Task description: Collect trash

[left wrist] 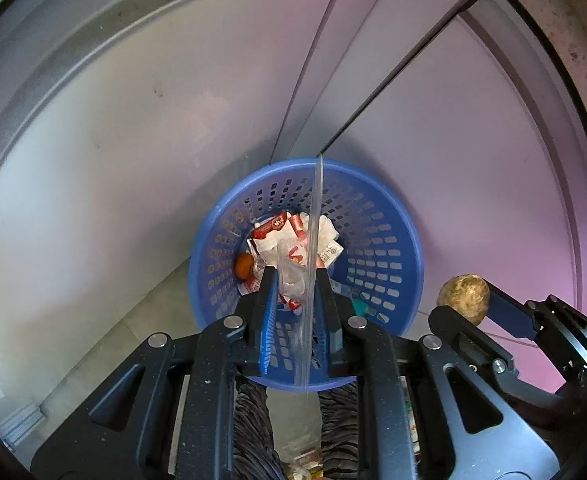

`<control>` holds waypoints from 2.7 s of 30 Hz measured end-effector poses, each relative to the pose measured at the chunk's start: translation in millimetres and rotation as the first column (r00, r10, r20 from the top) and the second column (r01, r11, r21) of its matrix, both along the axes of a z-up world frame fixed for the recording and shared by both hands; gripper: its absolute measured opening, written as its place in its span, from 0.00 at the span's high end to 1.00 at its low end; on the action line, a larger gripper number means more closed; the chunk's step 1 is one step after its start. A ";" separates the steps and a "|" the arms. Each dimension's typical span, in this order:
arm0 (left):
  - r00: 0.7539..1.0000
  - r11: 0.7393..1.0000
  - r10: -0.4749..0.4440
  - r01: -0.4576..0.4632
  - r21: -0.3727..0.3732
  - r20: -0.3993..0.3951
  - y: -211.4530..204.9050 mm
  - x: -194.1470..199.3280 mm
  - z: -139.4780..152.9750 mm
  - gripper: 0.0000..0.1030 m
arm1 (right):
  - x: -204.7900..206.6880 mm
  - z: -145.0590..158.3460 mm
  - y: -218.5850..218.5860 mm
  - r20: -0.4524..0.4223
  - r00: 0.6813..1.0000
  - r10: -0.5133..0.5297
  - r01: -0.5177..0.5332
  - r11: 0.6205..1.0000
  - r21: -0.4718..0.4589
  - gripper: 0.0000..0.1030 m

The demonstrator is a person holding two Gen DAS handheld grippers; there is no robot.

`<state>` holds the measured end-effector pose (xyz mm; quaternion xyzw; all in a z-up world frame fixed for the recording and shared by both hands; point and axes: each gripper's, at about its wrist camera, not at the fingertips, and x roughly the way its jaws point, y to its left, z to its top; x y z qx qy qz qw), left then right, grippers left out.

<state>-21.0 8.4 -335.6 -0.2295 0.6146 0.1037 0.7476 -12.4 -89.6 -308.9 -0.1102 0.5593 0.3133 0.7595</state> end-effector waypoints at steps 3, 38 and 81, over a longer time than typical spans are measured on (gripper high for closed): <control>1.000 1.000 0.005 -0.005 0.002 0.000 3.0 1.0 -0.2 0.84 | 1.1 1.7 1.0 -0.001 1.000 0.002 -0.002 1.000 -0.006 0.70; 0.986 0.998 -0.022 0.013 0.054 0.163 -0.9 -18.6 107.8 0.76 | -3.9 88.5 -21.4 0.067 0.998 -0.002 -0.004 0.996 0.094 0.59; 0.776 0.981 -0.145 0.033 0.190 0.614 -36.1 -9.6 339.3 0.11 | 16.9 289.2 -122.9 0.328 0.917 -0.226 0.051 0.883 0.466 0.22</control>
